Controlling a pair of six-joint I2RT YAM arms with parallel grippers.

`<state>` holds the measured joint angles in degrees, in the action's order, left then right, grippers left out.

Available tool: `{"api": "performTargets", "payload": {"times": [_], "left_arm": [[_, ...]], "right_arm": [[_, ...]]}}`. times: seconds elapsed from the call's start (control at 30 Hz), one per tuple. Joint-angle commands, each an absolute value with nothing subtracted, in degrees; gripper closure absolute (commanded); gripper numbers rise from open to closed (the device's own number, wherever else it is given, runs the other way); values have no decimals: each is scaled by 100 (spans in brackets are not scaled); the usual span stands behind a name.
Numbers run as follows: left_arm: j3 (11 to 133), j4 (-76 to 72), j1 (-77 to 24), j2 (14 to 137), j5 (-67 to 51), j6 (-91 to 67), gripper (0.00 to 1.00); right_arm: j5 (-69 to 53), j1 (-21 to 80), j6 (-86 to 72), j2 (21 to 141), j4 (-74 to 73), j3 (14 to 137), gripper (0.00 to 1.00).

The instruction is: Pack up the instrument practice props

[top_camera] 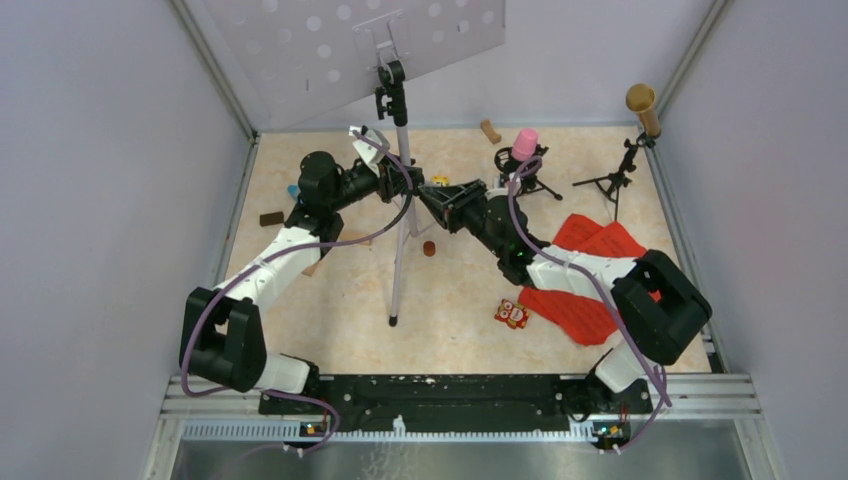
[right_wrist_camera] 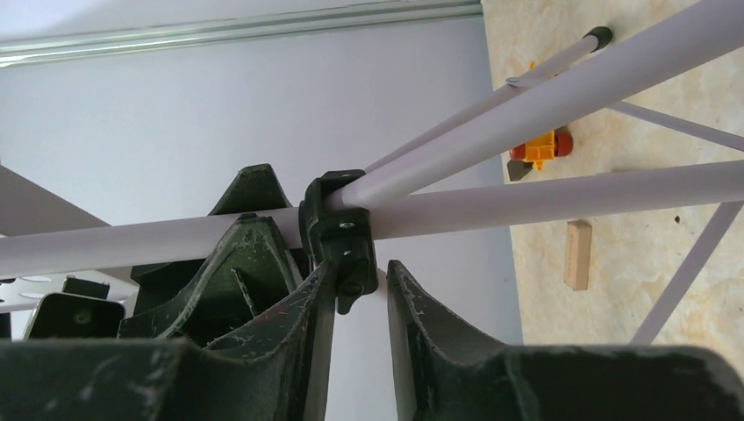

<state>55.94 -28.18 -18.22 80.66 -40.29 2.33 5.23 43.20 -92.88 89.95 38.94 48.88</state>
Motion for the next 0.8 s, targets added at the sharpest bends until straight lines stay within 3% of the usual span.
{"api": "performTargets", "payload": {"times": [0.0,0.2,0.33,0.57,0.77], "left_arm": [[5655,-2518,-1907,8181,-4223,905,100],[5687,-2472,-1903,8197,-4260,918,100],[5708,-2470,-1907,8200,-4290,908,100],[5756,-2426,-1910,8224,-4358,898,100],[5752,-2438,-1912,8200,-4363,902,100]], "right_arm": [[273,4272,-9312,9212,4376,5228,74],[135,4256,-9032,9331,4652,5262,100],[49,4267,-7700,9238,4475,5517,100],[-338,4558,-3838,9039,3891,6173,100],[-363,5620,1353,8914,3153,6273,100]]}}
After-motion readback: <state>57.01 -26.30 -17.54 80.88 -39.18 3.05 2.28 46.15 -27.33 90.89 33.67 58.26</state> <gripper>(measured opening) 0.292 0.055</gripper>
